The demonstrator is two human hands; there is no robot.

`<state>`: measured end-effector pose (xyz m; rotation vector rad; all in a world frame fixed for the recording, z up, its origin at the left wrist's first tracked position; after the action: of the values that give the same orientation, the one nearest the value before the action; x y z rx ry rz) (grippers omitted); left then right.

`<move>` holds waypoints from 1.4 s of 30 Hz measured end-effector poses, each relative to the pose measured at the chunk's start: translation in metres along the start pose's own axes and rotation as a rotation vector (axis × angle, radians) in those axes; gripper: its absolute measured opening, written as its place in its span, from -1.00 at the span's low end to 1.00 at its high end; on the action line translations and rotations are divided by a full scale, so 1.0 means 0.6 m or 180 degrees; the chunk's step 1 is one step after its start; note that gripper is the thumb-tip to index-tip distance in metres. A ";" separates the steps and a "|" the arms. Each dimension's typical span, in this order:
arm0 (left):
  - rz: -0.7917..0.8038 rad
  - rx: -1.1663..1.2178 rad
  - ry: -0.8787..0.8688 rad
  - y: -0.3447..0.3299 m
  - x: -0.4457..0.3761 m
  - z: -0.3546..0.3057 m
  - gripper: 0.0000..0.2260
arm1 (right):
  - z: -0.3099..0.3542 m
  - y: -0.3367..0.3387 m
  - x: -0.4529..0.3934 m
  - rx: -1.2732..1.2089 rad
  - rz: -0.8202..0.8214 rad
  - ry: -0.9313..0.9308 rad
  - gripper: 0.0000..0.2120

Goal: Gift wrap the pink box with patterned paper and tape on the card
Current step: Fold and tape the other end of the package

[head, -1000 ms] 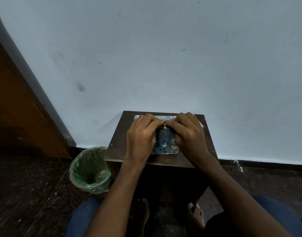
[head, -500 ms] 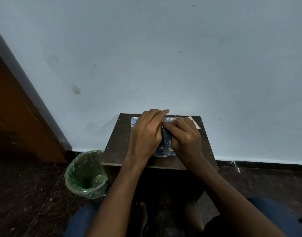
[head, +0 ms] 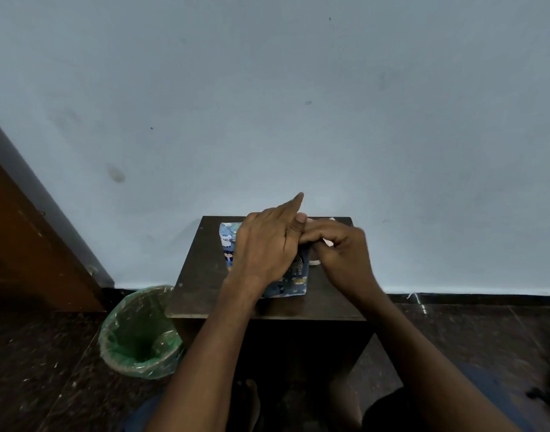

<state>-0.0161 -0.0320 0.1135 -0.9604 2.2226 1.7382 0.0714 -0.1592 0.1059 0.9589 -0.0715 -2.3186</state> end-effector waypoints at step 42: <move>-0.0630 0.0989 0.0754 0.001 0.008 0.000 -0.84 | -0.164 0.017 -0.015 0.1509 0.0006 -0.0834 -0.85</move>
<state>-0.0203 -0.0337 0.1117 -1.3093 2.3473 1.2054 0.1463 -0.1451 0.0419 0.8583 -0.7564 -2.4625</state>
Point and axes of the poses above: each hand's wrist, its own x-axis away from the middle knuckle, its own y-axis out of the back of the hand, z = x × y, the point moved 3 cm from there along -x, towards the middle knuckle, and after that the axes turned 2 degrees about -y, right-handed, at the moved point
